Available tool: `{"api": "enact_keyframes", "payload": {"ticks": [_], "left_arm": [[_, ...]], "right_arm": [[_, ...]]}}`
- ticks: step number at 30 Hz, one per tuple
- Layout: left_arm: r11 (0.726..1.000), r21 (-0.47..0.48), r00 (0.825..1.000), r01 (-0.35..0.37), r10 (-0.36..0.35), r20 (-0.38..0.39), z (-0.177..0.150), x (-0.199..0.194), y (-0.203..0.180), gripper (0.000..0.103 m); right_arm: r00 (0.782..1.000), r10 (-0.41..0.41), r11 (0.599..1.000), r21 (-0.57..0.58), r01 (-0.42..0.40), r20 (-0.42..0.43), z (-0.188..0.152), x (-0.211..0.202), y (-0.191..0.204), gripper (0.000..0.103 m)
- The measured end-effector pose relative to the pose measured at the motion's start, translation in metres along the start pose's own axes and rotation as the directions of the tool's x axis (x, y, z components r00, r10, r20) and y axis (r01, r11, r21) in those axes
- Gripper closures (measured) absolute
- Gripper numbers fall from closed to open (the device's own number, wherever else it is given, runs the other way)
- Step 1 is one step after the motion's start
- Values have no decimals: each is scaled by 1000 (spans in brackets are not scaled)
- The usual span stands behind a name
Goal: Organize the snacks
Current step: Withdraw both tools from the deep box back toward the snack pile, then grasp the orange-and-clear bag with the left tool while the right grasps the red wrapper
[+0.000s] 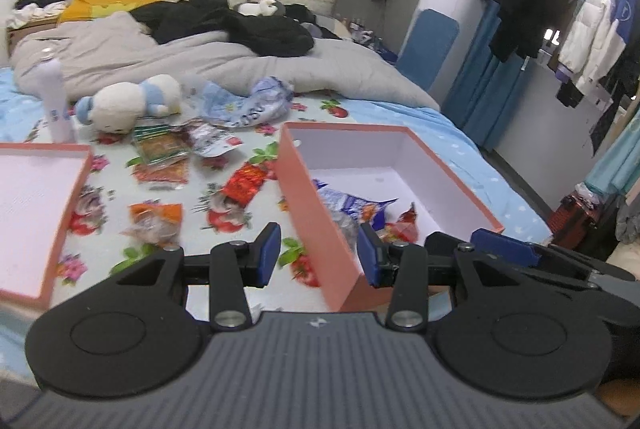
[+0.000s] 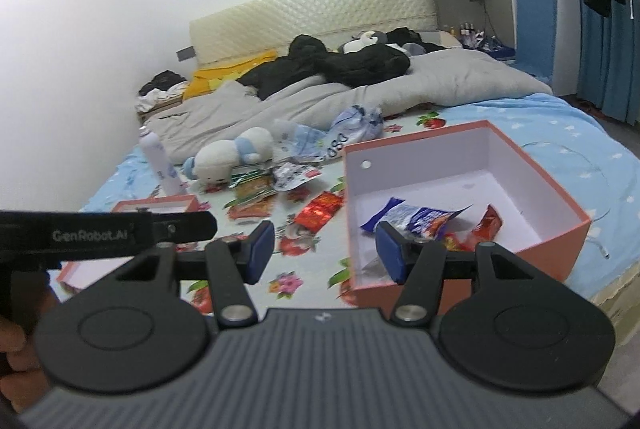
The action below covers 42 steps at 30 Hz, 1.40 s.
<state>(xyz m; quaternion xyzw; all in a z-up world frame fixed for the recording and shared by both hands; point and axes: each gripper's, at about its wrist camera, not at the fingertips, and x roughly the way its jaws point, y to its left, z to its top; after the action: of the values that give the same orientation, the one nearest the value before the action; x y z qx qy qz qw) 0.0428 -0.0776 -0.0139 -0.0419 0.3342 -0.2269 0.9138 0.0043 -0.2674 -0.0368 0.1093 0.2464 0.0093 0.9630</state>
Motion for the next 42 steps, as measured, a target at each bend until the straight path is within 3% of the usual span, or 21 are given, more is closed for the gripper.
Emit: {"api": "enact_keyframes", "payload": {"ticks": [8,17,30,42], "left_arm": [[997,-33,997,-73,74,7,-35,-37,32,49],[986,-103,992,-128,128,-3,-61,-39,61,42],[969,-183,986,-165,157,-59,-63,7,113,42],[968,-188,984,-168,154,-86,-42,93,161,41]], "right_arm": [[998,50,998,-21,-52,-47,-26,-3,26,45],[990,101,992,-61,-108,-103,-49,11,47,45],[988,57,995,-67,-67,-147,-57,54,52,45],[989,23,997,-72,-34,-148,-42,139,59,45]]}}
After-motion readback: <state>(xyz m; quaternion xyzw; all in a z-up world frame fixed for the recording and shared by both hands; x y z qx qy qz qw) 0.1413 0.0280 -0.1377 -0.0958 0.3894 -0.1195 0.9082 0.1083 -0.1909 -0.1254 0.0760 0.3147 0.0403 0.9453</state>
